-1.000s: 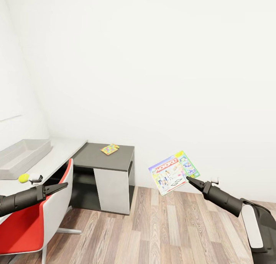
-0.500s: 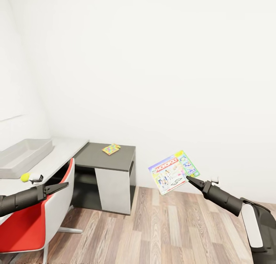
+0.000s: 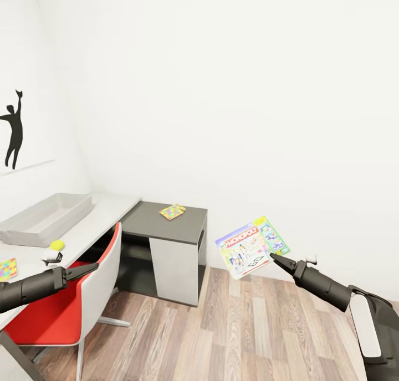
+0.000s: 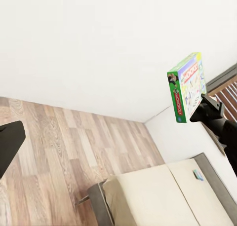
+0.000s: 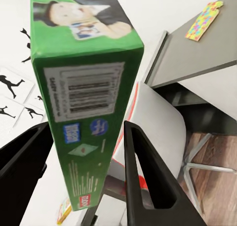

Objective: Put all the toys in the child's room - the three board games (two on the bed and one on the table), the two jigsaw puzzles on the table, and the tennis ball on the table - inside the toy box on the table in the child's room.

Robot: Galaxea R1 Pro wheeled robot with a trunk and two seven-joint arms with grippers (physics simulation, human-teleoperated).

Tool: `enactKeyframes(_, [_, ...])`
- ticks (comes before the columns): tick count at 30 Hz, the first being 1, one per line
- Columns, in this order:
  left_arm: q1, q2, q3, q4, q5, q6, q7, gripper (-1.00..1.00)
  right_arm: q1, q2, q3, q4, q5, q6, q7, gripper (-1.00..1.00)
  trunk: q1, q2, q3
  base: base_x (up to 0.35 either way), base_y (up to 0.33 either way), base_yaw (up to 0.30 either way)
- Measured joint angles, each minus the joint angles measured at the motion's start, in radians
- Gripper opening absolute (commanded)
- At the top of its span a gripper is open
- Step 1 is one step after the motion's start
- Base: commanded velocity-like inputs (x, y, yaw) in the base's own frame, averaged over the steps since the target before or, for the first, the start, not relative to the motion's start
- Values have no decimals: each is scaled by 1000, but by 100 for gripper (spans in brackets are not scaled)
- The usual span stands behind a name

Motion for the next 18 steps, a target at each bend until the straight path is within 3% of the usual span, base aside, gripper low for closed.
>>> enactKeyframes(18, [0, 0, -1, 0, 0, -3, 0, 100, 0, 0, 1, 0, -1, 0, 2, -100, 0, 1, -27, 24, -6, 97])
